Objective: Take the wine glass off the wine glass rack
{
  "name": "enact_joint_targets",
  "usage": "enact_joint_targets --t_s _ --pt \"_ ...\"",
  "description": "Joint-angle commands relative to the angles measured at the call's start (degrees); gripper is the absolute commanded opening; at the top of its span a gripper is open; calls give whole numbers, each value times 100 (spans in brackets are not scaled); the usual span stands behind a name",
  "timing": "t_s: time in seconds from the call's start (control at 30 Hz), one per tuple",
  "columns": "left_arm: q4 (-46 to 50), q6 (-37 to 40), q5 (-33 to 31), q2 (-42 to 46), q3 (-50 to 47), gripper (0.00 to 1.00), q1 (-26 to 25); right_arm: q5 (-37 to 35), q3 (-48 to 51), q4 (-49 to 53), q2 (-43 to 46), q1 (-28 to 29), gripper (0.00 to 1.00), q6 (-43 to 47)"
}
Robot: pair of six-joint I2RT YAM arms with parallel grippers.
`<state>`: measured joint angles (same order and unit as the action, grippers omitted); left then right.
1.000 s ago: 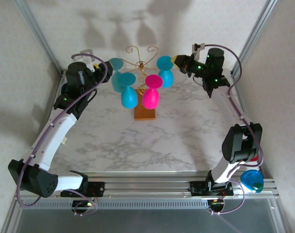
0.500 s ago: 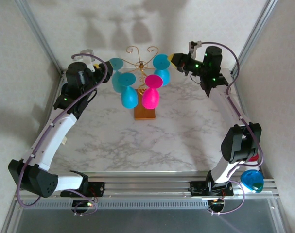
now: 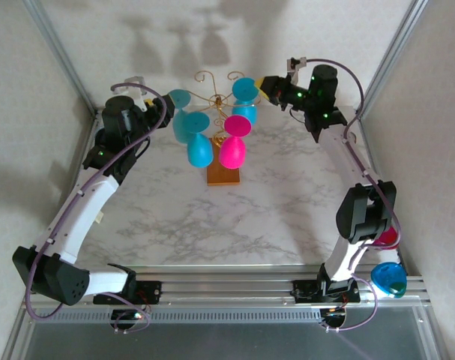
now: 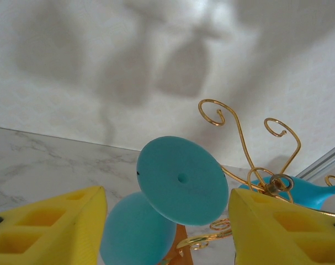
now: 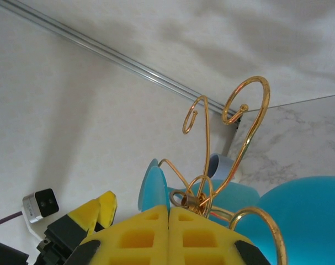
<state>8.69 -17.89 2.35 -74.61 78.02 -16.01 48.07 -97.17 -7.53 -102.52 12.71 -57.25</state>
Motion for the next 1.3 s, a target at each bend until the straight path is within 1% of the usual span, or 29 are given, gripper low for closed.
enact_joint_targets --t_s 0.0,0.23,0.5,0.83,1.07,1.27 --pt "-159 -39 -13 131 -85 59 -39 29 -289 -248 -150 54 0 -132" --pt "-177 -30 -32 131 -87 60 -39 53 -467 -425 -387 64 0 -317" --pt "-227 -56 28 87 -81 60 -36 -90 -704 -84 -512 56 0 -109" --pt "-204 -39 53 61 -56 59 -43 -208 -638 -262 -536 -105 0 -282" --pt "-221 -65 65 53 -41 60 -50 -256 -370 -413 -366 -358 0 -434" --pt "-132 -70 64 42 18 59 -68 -289 115 -539 -58 -694 0 -475"
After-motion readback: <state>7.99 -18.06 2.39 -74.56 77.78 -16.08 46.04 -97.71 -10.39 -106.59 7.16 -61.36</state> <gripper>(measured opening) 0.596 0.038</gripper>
